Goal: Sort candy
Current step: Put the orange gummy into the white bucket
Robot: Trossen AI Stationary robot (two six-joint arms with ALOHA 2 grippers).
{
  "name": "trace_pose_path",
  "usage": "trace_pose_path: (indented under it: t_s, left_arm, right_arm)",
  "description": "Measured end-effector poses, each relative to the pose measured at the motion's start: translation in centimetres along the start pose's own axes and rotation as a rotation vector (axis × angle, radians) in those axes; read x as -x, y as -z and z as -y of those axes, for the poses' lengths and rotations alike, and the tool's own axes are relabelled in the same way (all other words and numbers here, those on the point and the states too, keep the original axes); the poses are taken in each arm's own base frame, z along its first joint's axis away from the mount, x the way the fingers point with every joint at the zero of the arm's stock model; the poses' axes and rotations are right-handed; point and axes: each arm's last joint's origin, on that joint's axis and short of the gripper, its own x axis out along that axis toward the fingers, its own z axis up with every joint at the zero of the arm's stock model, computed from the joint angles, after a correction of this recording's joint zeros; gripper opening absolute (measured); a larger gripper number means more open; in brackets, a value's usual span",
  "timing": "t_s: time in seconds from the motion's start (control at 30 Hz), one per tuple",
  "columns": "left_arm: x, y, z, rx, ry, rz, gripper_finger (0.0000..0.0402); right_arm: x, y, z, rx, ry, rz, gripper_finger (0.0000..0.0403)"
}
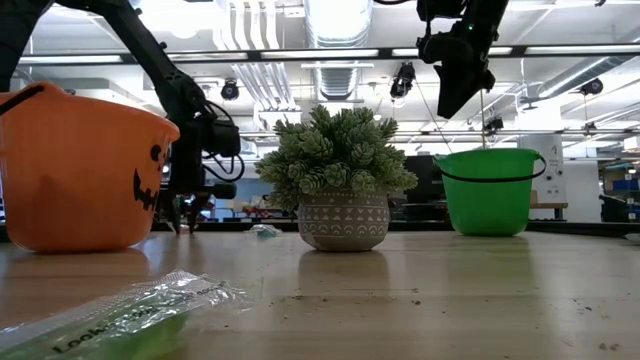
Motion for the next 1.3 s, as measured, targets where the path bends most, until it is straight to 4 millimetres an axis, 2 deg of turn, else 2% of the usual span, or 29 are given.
trace_pose_path:
  t_s: [0.23,0.7,1.17,1.3]
  left_arm:
    - [-0.1,0.1,-0.2,-0.002,-0.014,-0.001,0.0006]
    - [0.4,0.7,0.0,-0.080,-0.001,-0.016,0.0000]
    - [4.2,1.0,-0.4,-0.132,0.078,0.046,0.0000]
    - [5.9,1.5,-0.6,-0.156,0.106,0.065,0.0000]
  right_arm:
    - [0.0,0.0,0.0,0.000,0.000,-0.001,0.0121]
    - [0.0,0.0,0.0,0.000,0.000,-0.004,0.0121]
    - [0.0,0.0,0.0,0.006,0.000,0.000,0.0121]
    - [0.0,0.0,0.0,0.008,0.000,0.000,0.0121]
